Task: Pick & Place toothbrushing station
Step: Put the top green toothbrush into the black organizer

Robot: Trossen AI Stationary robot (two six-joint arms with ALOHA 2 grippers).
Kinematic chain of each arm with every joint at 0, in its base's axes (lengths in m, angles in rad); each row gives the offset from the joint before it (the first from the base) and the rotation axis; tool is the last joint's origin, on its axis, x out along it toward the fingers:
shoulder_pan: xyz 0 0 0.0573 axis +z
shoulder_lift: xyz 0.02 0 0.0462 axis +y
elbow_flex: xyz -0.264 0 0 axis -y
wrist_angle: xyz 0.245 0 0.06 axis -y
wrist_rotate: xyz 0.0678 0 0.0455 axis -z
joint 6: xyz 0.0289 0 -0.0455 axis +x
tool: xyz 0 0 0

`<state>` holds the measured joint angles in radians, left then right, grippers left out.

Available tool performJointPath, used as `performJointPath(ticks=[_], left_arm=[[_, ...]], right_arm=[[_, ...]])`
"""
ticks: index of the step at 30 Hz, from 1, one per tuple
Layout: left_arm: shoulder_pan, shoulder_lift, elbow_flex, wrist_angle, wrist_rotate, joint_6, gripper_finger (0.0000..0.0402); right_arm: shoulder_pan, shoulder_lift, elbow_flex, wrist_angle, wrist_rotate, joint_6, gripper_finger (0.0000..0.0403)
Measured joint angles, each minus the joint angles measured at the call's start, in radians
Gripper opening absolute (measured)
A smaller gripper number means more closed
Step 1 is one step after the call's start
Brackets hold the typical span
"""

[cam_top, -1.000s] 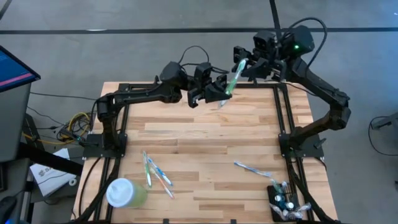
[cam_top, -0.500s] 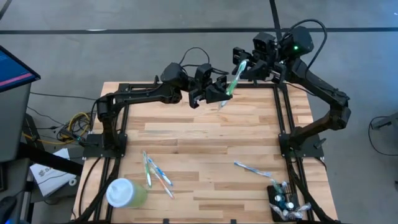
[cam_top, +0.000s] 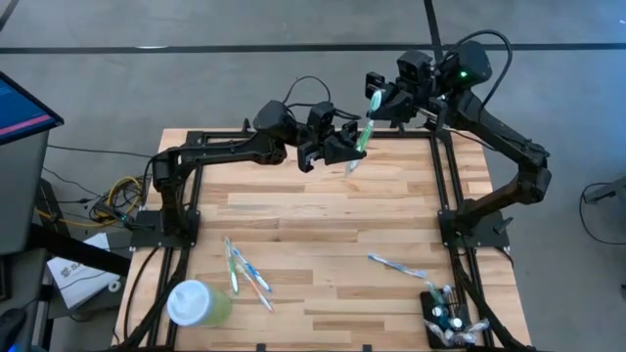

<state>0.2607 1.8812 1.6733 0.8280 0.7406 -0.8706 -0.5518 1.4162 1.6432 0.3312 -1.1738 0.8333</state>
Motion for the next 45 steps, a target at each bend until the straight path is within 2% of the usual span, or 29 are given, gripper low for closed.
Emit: performJointPath(ticks=[4, 9, 13, 18, 23, 26, 29, 33, 36, 45], left_arm=[[-0.003, 0.0, 0.0, -0.001, -0.015, 0.0, 0.0044], [-0.001, -0.002, 0.0, -0.033, -0.033, -0.048, 0.0093], [-0.001, -0.027, -0.001, -0.185, -0.051, -0.012, 0.0152], [-0.001, -0.08, -0.002, -0.412, -0.098, 0.123, 0.0232], [-0.001, -0.143, -0.001, -0.554, -0.127, 0.207, 0.0275], [-0.009, -0.166, -0.001, -0.597, -0.132, 0.216, 0.028], [-0.03, -0.181, -0.001, -0.627, -0.149, 0.24, 0.0277], [-0.066, -0.182, -0.013, -0.635, -0.173, 0.256, 0.0262], [-0.091, -0.182, -0.045, -0.635, -0.202, 0.263, 0.0249], [-0.172, -0.18, -0.129, -0.631, -0.341, 0.262, 0.0204]], right_arm=[[0.0, 0.0, 0.0, -0.02, -0.005, 0.005, 0.0016], [0.001, -0.009, 0.001, -0.053, -0.038, 0.014, 0.0008], [0.001, -0.02, 0.0, -0.062, -0.038, 0.014, 0.0006], [0.001, -0.059, 0.001, -0.072, -0.038, 0.008, 0.0005], [0.002, -0.103, 0.001, -0.103, -0.064, -0.01, 0.0003], [0.007, -0.149, 0.001, -0.226, -0.097, -0.091, 0.0003], [0.037, -0.212, 0.001, -0.449, -0.076, -0.277, 0.0003], [0.099, -0.298, 0.001, -0.767, 0.056, -0.549, 0.0001], [0.159, -0.344, 0.001, -0.927, 0.157, -0.663, 0.0001], [0.389, -0.436, -0.01, -1.171, 0.447, -0.757, 0.0001]])
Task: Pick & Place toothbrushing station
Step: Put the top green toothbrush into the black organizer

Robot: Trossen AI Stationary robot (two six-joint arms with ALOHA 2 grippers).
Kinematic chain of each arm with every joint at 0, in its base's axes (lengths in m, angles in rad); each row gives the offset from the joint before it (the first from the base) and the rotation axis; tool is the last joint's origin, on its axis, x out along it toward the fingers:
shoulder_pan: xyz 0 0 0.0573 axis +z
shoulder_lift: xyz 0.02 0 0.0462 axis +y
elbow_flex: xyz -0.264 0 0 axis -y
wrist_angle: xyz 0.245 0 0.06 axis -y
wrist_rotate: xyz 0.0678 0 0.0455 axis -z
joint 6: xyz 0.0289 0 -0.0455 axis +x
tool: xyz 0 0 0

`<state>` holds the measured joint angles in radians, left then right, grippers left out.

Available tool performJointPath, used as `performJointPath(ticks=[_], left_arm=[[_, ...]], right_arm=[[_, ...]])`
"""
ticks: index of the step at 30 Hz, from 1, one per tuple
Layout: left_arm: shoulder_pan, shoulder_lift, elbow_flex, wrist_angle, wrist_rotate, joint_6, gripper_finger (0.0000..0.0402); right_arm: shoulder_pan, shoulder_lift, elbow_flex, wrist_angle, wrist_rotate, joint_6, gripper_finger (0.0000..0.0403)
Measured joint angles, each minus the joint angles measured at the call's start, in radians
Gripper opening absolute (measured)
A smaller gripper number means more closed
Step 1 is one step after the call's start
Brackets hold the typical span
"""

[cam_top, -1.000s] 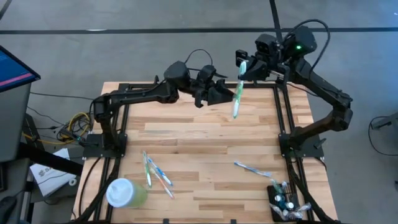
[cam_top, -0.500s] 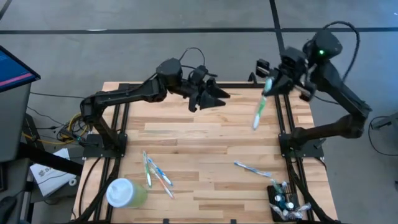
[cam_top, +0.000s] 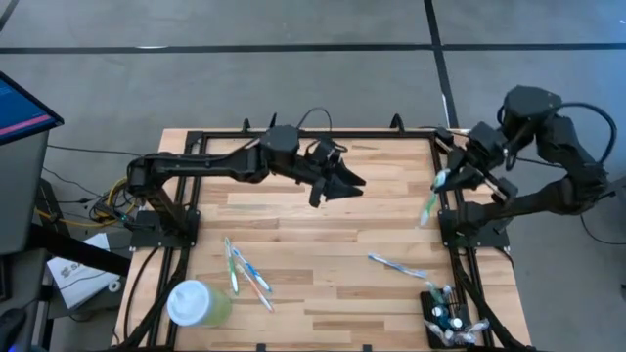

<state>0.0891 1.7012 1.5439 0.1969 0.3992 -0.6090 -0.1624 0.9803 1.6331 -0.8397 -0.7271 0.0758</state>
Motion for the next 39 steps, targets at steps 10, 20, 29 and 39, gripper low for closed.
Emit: performJointPath(ticks=[10, 20, 29, 39], left_arm=[[-0.085, 0.001, -0.008, 0.006, -0.293, -0.003, 0.0164], [-0.157, 0.001, -0.008, 0.006, -0.543, -0.026, 0.0136], [-0.21, 0.001, -0.008, 0.006, -0.671, -0.055, 0.0119], [-0.223, 0.001, -0.008, 0.005, -0.692, -0.08, 0.0116]], right_arm=[[0.267, -0.166, -0.238, 0.046, 0.228, 0.126, 0.0001], [0.449, -0.485, -0.583, 0.2, 0.336, 0.239, 0.0001], [0.5, -0.683, -0.793, 0.206, 0.419, 0.269, 0.0001], [0.504, -0.82, -0.991, 0.348, 0.43, 0.322, 0.0001]])
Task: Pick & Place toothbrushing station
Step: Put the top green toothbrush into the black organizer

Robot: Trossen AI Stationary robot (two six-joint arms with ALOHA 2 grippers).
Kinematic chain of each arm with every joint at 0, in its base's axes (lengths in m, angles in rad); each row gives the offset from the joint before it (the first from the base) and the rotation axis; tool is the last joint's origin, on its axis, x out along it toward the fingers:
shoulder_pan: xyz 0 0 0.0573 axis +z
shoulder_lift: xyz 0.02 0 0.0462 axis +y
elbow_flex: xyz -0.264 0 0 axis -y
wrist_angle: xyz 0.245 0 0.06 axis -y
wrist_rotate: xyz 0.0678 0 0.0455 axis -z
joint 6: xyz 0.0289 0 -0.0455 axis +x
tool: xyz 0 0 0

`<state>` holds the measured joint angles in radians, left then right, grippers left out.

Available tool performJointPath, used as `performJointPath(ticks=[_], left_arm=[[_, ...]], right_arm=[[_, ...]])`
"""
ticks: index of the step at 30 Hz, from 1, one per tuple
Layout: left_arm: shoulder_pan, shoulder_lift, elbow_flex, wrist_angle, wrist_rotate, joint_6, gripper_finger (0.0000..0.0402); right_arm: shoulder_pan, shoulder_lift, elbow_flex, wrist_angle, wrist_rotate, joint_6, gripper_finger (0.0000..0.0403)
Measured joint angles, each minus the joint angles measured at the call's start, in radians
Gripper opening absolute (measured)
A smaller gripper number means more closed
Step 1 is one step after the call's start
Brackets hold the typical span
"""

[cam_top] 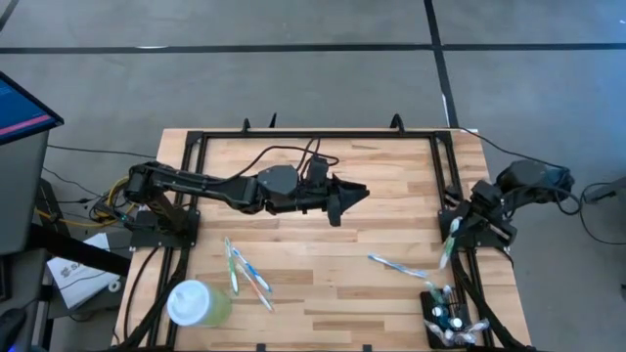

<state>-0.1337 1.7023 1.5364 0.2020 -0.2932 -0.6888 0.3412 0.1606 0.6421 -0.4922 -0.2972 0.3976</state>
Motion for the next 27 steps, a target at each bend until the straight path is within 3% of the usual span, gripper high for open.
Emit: performJointPath(ticks=[6, 14, 19, 27], left_arm=[[0.0, 0.0, 0.0, 0.0, -0.004, 0.0, 0.0115], [-0.002, 0.0, -0.014, 0.002, -0.004, -0.008, 0.0115], [-0.002, 0.0, -0.014, 0.0, -0.003, -0.008, 0.0115], [-0.006, 0.0, -0.014, 0.0, 0.001, -0.028, 0.0115]], right_arm=[[0.038, 0.004, -0.047, 0.06, -0.085, 0.015, 0.0001], [0.199, 0.024, -0.124, 0.182, -0.106, -0.006, 0.0001], [0.3, 0.052, -0.195, 0.305, -0.054, -0.081, 0.0001], [0.364, 0.108, -0.207, 0.31, 0.068, -0.091, 0.0009]])
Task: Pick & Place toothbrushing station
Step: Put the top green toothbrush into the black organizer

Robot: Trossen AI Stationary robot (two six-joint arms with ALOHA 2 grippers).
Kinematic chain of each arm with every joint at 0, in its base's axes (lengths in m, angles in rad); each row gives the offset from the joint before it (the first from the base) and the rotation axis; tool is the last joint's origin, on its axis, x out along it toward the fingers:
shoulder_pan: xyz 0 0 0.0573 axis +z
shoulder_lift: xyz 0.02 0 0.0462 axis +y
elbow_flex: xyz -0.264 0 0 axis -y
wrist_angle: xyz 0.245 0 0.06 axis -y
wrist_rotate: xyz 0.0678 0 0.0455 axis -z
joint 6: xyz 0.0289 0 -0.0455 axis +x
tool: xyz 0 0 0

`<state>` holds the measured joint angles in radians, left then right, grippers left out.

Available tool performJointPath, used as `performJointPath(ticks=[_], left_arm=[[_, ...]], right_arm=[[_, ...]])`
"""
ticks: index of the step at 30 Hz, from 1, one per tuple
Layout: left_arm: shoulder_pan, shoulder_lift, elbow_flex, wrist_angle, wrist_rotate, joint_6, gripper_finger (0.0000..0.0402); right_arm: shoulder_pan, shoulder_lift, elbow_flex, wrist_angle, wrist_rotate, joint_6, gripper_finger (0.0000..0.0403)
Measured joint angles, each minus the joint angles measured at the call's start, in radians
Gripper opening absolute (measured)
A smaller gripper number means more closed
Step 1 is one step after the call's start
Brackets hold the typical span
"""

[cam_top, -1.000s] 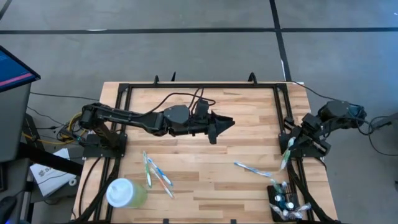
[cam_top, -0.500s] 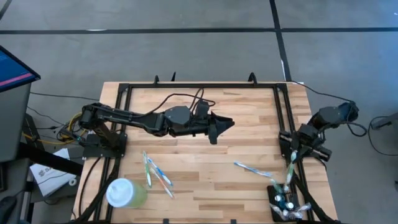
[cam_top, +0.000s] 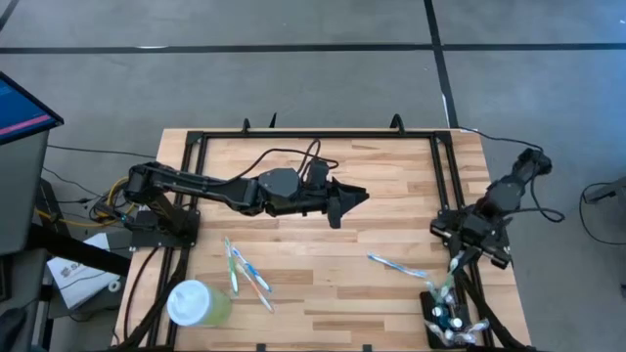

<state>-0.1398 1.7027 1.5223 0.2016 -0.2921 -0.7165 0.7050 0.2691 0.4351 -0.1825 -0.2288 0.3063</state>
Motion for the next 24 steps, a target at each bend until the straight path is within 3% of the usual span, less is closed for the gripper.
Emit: performJointPath(ticks=[6, 17, 24], left_arm=[[-0.004, 0.0, 0.0, 0.0, 0.0, 0.0, 0.0115], [-0.014, 0.0, 0.0, 0.0, -0.002, -0.005, 0.0115], [-0.015, 0.0, 0.0, 0.0, -0.005, -0.007, 0.0115]], right_arm=[[0.038, 0.027, -0.007, -0.056, 0.053, -0.029, 0.0003], [0.137, 0.024, -0.107, 0.008, 0.129, -0.008, 0.0005], [0.211, 0.025, -0.122, 0.013, 0.25, -0.002, 0.0006]])
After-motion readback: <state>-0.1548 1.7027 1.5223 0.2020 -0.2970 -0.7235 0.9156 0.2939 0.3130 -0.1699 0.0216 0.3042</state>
